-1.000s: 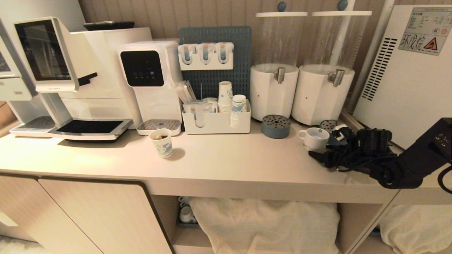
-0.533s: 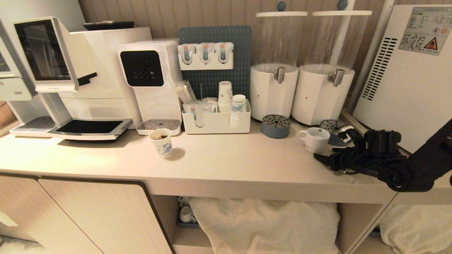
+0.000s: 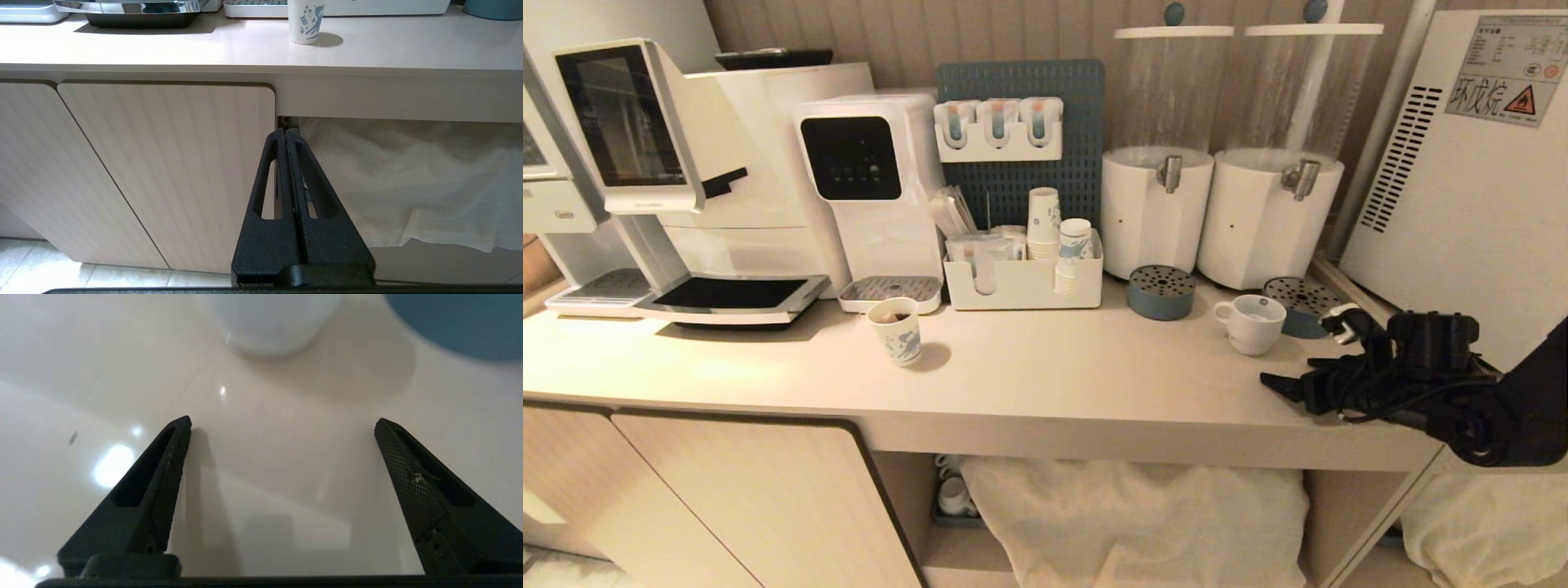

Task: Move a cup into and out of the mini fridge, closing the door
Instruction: Place the ceramic cup on the table, then close the freezer door

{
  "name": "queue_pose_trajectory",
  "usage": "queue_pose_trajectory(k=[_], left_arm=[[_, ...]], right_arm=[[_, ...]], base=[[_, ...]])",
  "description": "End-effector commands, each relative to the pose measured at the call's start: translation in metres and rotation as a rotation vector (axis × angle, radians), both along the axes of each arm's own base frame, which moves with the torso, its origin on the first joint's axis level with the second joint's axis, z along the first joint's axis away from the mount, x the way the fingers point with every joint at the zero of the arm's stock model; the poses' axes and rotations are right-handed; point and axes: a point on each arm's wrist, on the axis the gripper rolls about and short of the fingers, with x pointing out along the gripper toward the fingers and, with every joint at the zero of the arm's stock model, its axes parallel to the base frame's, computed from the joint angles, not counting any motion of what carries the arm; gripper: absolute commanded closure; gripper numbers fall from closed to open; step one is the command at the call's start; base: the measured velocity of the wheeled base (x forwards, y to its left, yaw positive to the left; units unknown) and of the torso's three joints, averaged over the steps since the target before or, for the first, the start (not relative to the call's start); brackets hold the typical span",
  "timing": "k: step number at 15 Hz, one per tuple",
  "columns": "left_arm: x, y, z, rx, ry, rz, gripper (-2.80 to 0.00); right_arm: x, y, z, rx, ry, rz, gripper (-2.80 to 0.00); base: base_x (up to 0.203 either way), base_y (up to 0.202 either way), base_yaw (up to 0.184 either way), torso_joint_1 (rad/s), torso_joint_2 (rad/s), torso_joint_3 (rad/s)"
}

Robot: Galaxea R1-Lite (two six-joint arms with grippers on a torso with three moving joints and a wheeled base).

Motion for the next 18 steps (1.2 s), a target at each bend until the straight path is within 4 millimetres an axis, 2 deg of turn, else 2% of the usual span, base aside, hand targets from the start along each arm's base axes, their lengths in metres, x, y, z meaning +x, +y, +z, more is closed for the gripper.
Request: queue_pose_trajectory(k=[1, 5, 6, 10, 13, 16, 18], left_arm=[[0.0, 0.0, 0.0, 0.0, 0.0, 0.0, 0.0], [0.0, 0.0, 0.0, 0.0, 0.0, 0.0, 0.0], [0.0, 0.0, 0.0, 0.0, 0.0, 0.001, 0.0], [0.0, 0.0, 0.0, 0.0, 0.001, 0.0, 0.0], [0.0, 0.0, 0.0, 0.0, 0.0, 0.001, 0.0], [0.0, 0.0, 0.0, 0.0, 0.0, 0.0, 0.0], [0.0, 0.0, 0.0, 0.0, 0.0, 0.0, 0.0]], right_arm=[[-0.014, 0.001, 0.022, -0.002, -0.053, 0.0, -2.8], [-0.041, -0.01, 0.04, -0.007, -0.074, -0.044, -2.8], [-0.049, -0.014, 0.048, -0.009, -0.092, -0.058, 0.0], [-0.09, -0.027, 0.076, -0.002, -0.16, -0.115, 0.0], [-0.135, -0.033, 0.109, 0.067, -0.268, -0.062, 0.0], [-0.19, -0.024, 0.142, 0.124, -0.342, 0.025, 0.0], [-0.227, -0.012, 0.154, 0.147, -0.359, 0.067, 0.0]], base=[[0.0, 0.0, 0.0, 0.0, 0.0, 0.0], [0.0, 0.0, 0.0, 0.0, 0.0, 0.0], [0.0, 0.0, 0.0, 0.0, 0.0, 0.0], [0.0, 0.0, 0.0, 0.0, 0.0, 0.0], [0.0, 0.0, 0.0, 0.0, 0.0, 0.0], [0.0, 0.0, 0.0, 0.0, 0.0, 0.0], [0.0, 0.0, 0.0, 0.0, 0.0, 0.0]])
